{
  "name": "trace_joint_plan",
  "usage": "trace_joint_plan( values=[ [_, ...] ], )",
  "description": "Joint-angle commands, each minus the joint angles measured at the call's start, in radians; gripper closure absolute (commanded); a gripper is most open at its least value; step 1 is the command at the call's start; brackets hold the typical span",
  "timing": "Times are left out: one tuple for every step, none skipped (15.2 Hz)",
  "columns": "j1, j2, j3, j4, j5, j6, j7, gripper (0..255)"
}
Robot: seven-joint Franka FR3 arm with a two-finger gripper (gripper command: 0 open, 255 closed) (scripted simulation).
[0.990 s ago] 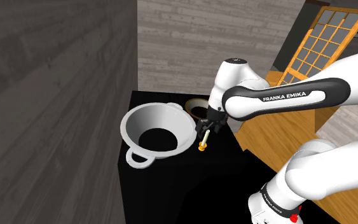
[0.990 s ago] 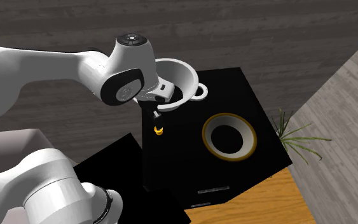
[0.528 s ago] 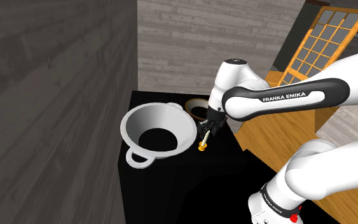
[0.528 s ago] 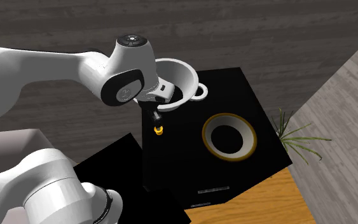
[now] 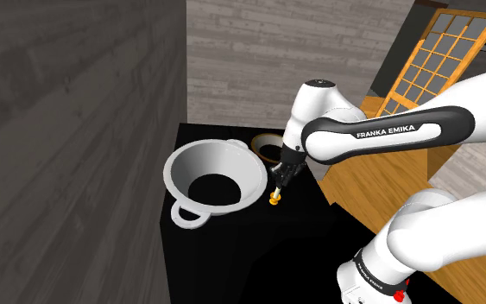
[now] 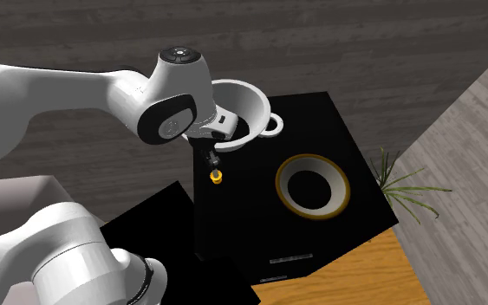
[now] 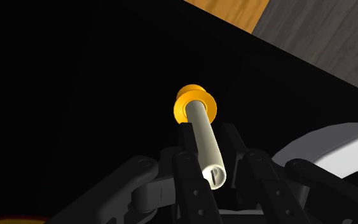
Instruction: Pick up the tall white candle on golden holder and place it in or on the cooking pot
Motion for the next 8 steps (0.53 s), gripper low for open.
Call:
trace_joint_plan(
  values=[
    [0.0, 0.0, 0.0, 0.0, 0.0, 0.0, 0.0, 255],
    [0.0, -0.009, -0.002, 0.008, -0.001, -0.017, -0.001, 255],
    [0.0, -0.017, -0.005, 0.017, -0.002, -0.034, -0.001, 255],
    [0.0, -0.025, -0.007, 0.026, -0.003, -0.05, -0.002, 255],
    [0.0, -0.032, -0.009, 0.035, -0.004, -0.067, -0.002, 255],
    [0.0, -0.039, -0.011, 0.044, -0.005, -0.083, -0.002, 255],
    [-0.001, -0.046, -0.014, 0.054, -0.007, -0.099, -0.003, 255],
    [-0.001, -0.052, -0.016, 0.064, -0.008, -0.115, -0.003, 255]
  ],
)
